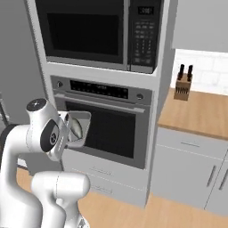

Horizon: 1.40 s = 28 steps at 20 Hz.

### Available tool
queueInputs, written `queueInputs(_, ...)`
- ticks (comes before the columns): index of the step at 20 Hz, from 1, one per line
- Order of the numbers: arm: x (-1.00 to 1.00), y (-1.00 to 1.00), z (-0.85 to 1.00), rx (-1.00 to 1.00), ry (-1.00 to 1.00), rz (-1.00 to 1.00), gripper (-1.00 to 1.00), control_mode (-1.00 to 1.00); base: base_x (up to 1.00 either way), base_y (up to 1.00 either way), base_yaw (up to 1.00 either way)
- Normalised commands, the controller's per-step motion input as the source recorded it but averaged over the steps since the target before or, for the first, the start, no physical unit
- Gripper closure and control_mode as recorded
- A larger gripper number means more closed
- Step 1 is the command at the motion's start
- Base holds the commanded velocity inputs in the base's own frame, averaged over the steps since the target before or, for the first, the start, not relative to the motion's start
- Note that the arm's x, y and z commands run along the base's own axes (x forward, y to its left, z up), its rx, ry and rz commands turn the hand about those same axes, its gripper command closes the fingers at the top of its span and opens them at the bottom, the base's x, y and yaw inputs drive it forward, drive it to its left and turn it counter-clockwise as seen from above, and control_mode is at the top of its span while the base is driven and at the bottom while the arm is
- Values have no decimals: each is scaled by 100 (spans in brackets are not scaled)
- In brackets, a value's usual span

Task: Take the meat container that has the fish and place it on the second highest rack of the freezer. Then take the vegetable container that has the bell pepper and tomato and place it on the highest rack of the freezer.

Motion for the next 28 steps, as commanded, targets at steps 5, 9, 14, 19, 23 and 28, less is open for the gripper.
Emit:
queueInputs(5,0,0,0,0,0,0,100,100,0,100,0)
queueInputs(9,0,0,0,0,0,0,100,100,0,100,0)
queueInputs(14,0,0,0,0,0,0,100,100,0,100,0)
queueInputs(19,0,0,0,0,0,0,100,100,5,100,0)
queueInputs(23,0,0,0,0,0,0,100,100,13,100,0)
queueInputs(28,0,0,0,0,0,0,100,100,15,39,0)
